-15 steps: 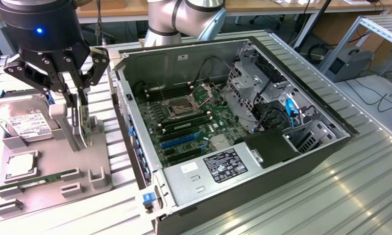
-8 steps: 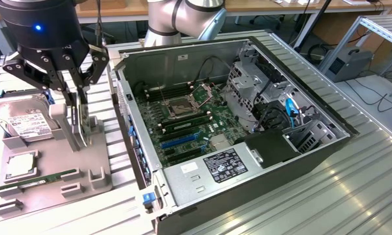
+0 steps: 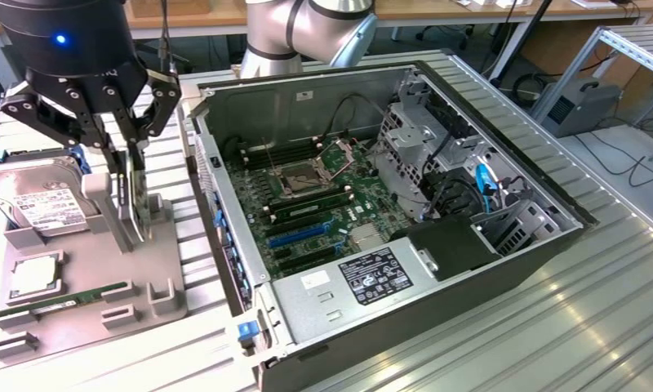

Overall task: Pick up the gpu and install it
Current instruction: 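Pick up the gpu and move the gpu toward the slot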

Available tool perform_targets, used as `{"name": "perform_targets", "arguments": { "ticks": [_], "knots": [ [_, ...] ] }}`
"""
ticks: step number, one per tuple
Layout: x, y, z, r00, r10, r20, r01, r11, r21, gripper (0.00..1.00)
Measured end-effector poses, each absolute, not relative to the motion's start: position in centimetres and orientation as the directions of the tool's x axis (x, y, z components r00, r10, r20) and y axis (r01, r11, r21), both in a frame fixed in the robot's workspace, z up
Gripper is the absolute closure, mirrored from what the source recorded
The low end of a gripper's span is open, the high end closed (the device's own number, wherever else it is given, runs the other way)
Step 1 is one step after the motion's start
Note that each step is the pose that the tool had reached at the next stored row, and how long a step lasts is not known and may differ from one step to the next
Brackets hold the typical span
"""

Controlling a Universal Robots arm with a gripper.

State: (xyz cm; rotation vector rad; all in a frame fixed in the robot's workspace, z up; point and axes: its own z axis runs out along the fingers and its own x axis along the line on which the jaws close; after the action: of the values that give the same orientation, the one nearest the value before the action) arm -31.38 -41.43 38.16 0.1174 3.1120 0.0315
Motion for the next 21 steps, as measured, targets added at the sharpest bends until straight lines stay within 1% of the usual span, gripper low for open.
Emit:
{"name": "perform_targets", "arguments": {
  "ticks": [21],
  "knots": [
    [-31.4,-41.4,39.2,-0.997,0.076,-0.026,0.075,0.997,0.021,0.73]
  ]
}}
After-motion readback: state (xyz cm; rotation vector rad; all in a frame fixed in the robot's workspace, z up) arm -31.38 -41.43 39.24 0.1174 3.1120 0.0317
